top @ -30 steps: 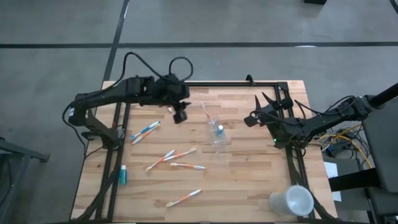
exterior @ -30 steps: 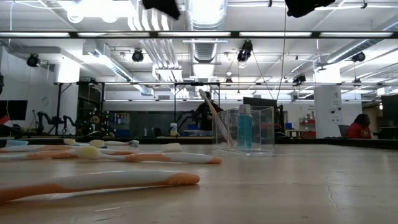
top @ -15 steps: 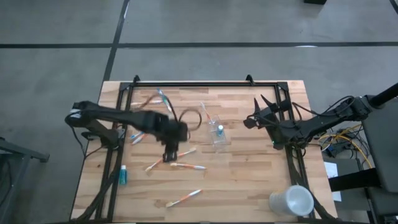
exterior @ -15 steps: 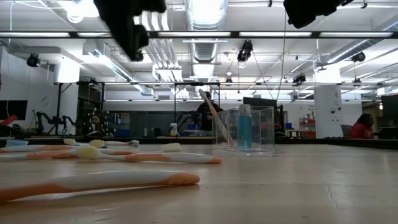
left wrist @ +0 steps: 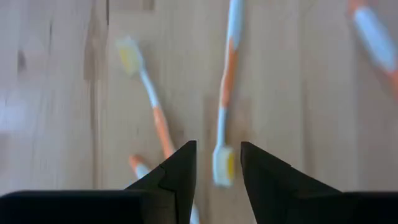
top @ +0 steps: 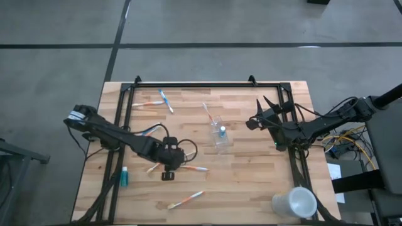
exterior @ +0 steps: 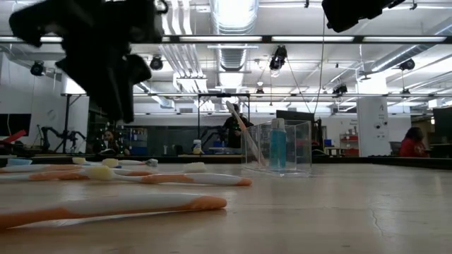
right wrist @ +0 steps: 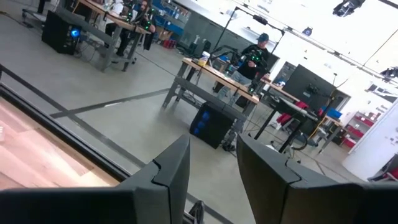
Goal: Pick & Place toothbrushing station
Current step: Put the mouthwash bottle into the transparent organizer
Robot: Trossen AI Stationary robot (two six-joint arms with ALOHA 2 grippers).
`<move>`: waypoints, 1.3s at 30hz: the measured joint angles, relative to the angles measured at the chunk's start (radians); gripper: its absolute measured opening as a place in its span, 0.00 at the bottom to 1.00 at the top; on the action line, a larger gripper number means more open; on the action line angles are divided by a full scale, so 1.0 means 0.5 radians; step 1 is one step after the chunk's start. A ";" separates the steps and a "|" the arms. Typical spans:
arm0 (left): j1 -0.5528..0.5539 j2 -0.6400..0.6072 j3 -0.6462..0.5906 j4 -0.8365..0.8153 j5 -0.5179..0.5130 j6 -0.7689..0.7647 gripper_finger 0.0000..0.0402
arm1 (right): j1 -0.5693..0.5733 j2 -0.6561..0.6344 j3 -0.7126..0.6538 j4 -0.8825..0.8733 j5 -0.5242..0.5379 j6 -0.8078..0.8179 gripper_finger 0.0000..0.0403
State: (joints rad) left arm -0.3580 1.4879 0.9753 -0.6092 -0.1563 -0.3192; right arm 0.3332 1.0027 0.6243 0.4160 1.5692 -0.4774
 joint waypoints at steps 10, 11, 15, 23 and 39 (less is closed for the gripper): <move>0.000 0.000 -0.240 0.169 0.088 -0.060 0.32 | 0.000 0.000 0.000 0.001 -0.003 0.024 0.31; 0.000 0.000 -0.256 0.222 0.133 -0.060 0.32 | 0.000 0.000 0.000 0.001 -0.003 0.027 0.31; -0.002 0.000 -0.306 0.327 0.183 -0.063 0.32 | 0.000 0.000 0.000 0.001 -0.002 0.030 0.31; 0.002 0.000 -0.334 0.338 0.167 -0.061 0.30 | 0.000 0.000 0.000 0.001 -0.002 0.030 0.31; 0.002 0.000 -0.359 0.351 0.177 -0.062 0.28 | 0.000 -0.001 0.000 0.000 -0.002 0.079 0.31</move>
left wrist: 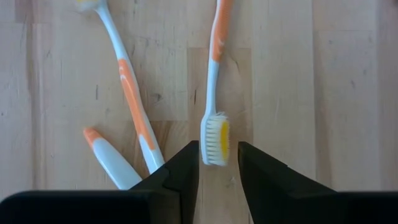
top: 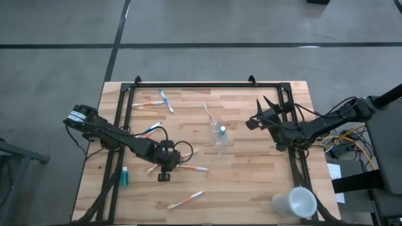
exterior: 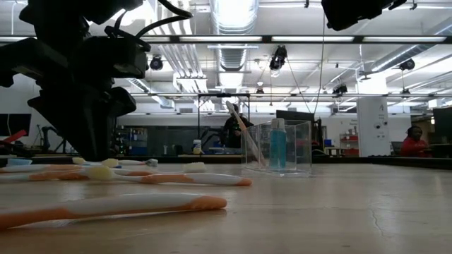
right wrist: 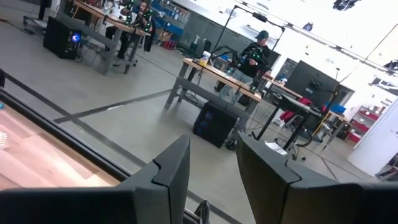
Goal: Pick & Place toothbrushing station
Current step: Put the mouthwash bottle into the transparent organizer
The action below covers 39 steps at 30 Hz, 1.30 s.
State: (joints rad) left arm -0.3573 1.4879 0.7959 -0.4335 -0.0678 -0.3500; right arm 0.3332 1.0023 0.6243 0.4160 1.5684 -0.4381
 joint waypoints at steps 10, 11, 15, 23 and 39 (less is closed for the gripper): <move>0.000 0.000 -0.021 -0.004 0.013 0.000 0.28 | 0.000 0.000 0.000 -0.001 0.000 0.003 0.31; 0.000 0.000 -0.024 -0.014 0.017 -0.005 0.28 | 0.000 0.000 0.000 -0.001 0.000 0.003 0.31; 0.003 0.000 -0.024 -0.094 0.109 -0.044 0.27 | -0.001 0.000 0.000 -0.001 0.001 0.003 0.31; 0.007 0.000 -0.009 -0.117 0.147 -0.344 0.24 | -0.001 0.000 0.000 -0.001 0.001 0.003 0.31; 0.056 -0.005 0.220 -1.530 0.545 -2.553 0.23 | -0.001 0.000 -0.006 -0.001 0.000 0.003 0.31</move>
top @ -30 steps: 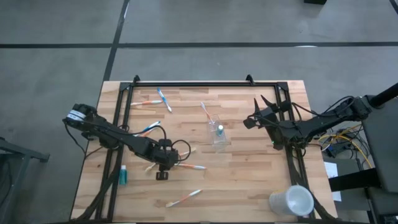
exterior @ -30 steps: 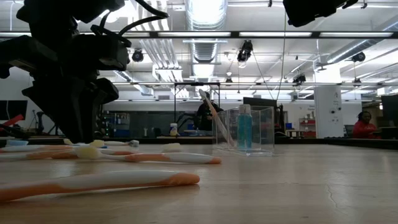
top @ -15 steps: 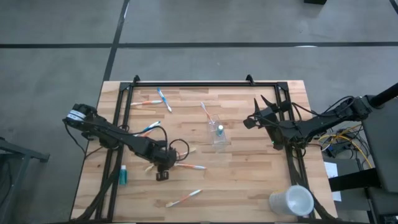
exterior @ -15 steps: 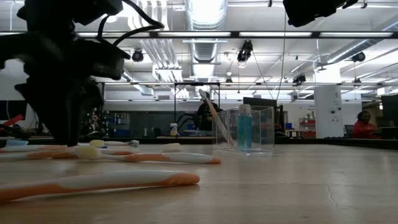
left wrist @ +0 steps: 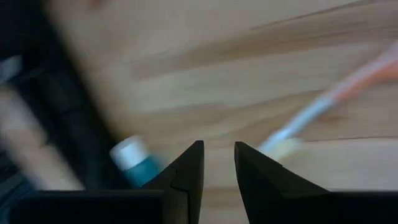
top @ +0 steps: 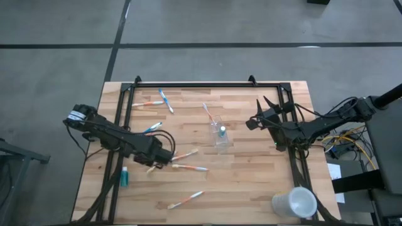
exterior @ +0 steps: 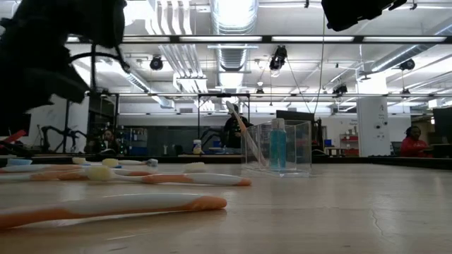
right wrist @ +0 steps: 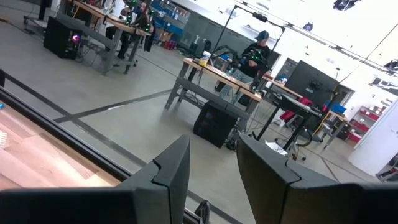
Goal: Pick & Place toothbrushing station
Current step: Put the mouthwash bottle into the transparent organizer
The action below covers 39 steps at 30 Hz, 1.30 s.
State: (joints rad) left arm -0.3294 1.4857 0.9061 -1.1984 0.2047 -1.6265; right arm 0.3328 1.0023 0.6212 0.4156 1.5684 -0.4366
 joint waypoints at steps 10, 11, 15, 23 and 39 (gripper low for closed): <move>-0.004 0.000 -0.222 -0.166 0.321 -0.052 0.23 | 0.000 0.000 -0.002 -0.001 0.000 -0.023 0.31; -0.008 0.000 -0.249 -0.152 0.346 -0.049 0.23 | 0.000 0.000 -0.002 -0.001 0.000 -0.022 0.31; -0.013 0.000 -0.315 -0.109 0.405 -0.049 0.23 | 0.000 0.000 -0.002 -0.002 0.000 -0.028 0.31; -0.028 0.000 -0.385 0.057 0.436 -0.068 0.23 | 0.000 0.000 -0.002 -0.030 0.000 -0.031 0.31; -0.031 0.000 -0.551 0.131 0.671 -0.056 0.23 | 0.000 0.000 -0.040 -0.047 0.000 -0.016 0.31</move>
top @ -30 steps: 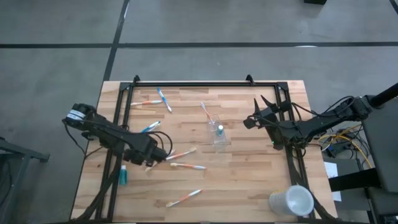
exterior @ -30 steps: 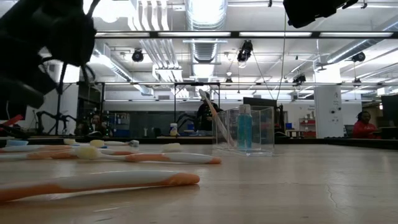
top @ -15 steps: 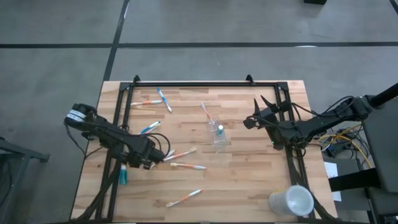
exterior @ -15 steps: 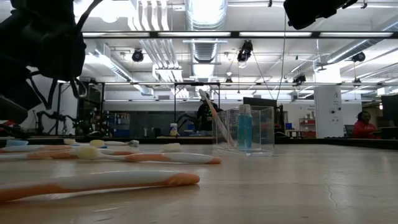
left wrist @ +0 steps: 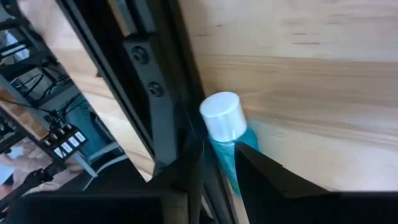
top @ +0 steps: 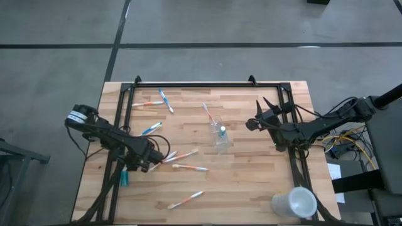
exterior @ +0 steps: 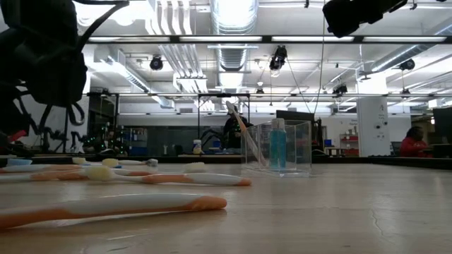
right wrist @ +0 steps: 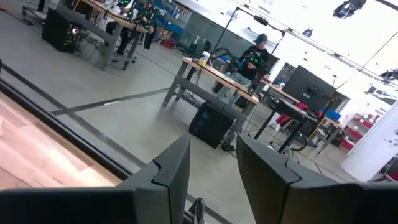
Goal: Pick & Place toothbrushing station
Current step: Put the mouthwash bottle into the transparent organizer
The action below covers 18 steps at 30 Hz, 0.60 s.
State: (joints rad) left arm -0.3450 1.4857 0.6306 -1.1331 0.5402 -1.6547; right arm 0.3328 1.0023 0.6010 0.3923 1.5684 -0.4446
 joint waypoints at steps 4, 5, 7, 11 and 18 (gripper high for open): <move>0.000 0.000 -0.015 0.132 -0.035 0.016 0.23 | 0.000 0.000 -0.003 0.001 0.000 0.001 0.31; 0.000 0.000 -0.029 0.162 -0.036 0.015 0.23 | 0.000 0.000 -0.003 0.001 0.000 0.000 0.31; 0.000 0.000 -0.061 0.224 -0.038 -0.004 0.23 | 0.000 0.000 -0.003 0.001 0.000 0.000 0.31; 0.003 -0.002 -0.121 0.278 0.004 -0.035 0.23 | 0.001 0.000 -0.003 0.001 0.000 -0.001 0.31; 0.000 0.000 -0.084 0.257 0.013 -0.028 0.23 | 0.000 0.000 -0.004 0.001 0.000 -0.005 0.31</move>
State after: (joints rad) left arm -0.3452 1.4858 0.5886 -1.0045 0.5468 -1.6688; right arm 0.3328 1.0023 0.5991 0.3927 1.5684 -0.4469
